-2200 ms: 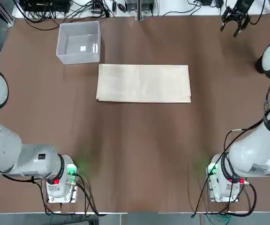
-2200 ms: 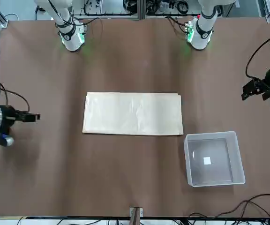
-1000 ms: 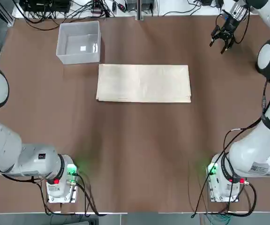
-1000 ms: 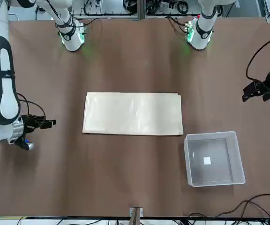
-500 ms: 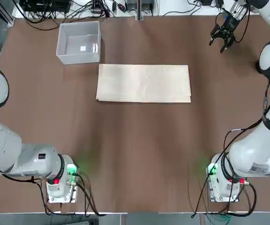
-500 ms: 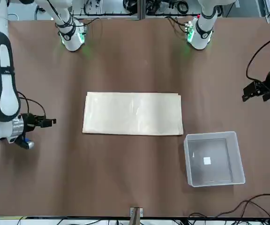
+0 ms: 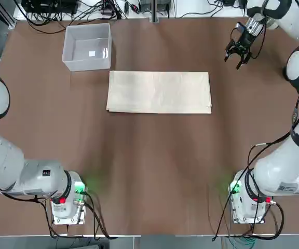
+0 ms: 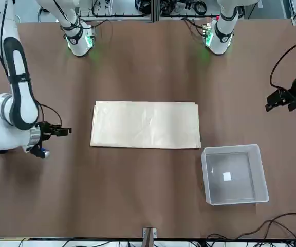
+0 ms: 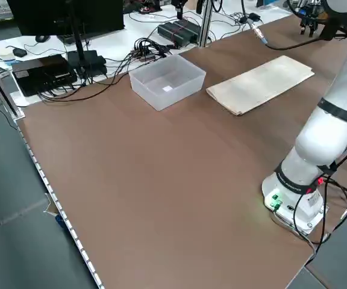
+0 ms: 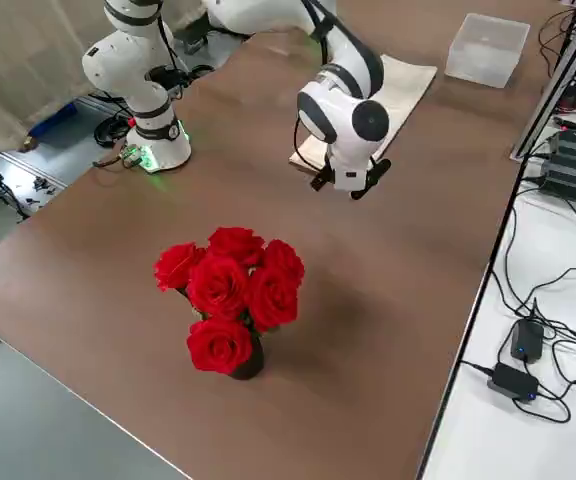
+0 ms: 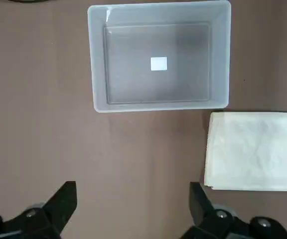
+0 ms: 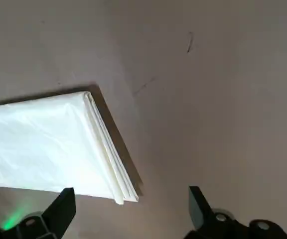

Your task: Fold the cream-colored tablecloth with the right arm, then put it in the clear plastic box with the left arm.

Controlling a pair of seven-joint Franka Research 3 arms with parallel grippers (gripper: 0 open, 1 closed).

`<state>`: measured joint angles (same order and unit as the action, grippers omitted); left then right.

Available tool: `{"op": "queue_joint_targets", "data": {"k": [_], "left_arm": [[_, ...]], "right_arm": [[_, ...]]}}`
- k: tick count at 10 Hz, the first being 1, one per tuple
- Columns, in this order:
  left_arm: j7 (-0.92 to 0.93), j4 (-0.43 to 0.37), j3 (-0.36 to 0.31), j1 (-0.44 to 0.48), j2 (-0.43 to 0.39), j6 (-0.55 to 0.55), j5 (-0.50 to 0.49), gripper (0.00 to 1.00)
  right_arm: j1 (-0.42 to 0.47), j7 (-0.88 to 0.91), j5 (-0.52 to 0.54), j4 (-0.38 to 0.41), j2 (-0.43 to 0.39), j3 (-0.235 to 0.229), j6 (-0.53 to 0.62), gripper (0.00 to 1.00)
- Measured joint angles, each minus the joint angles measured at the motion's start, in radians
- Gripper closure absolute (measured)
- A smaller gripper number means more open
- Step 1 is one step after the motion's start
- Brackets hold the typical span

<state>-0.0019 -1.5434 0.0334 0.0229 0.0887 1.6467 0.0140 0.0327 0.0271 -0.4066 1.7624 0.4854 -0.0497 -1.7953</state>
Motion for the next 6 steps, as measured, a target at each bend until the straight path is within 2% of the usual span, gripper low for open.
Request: {"op": "queue_joint_targets", "data": {"k": [3,6], "left_arm": [[0.0,0.0,0.0,0.0,0.0,0.0,-0.014,0.0],[0.0,0.0,0.0,0.0,0.0,0.015,-0.017,0.0]], "right_arm": [[-0.028,0.001,-0.064,0.109,0.001,0.017,-0.166,0.0],[-0.031,0.002,-0.067,0.153,0.0,0.059,-0.197,0.0]]}}
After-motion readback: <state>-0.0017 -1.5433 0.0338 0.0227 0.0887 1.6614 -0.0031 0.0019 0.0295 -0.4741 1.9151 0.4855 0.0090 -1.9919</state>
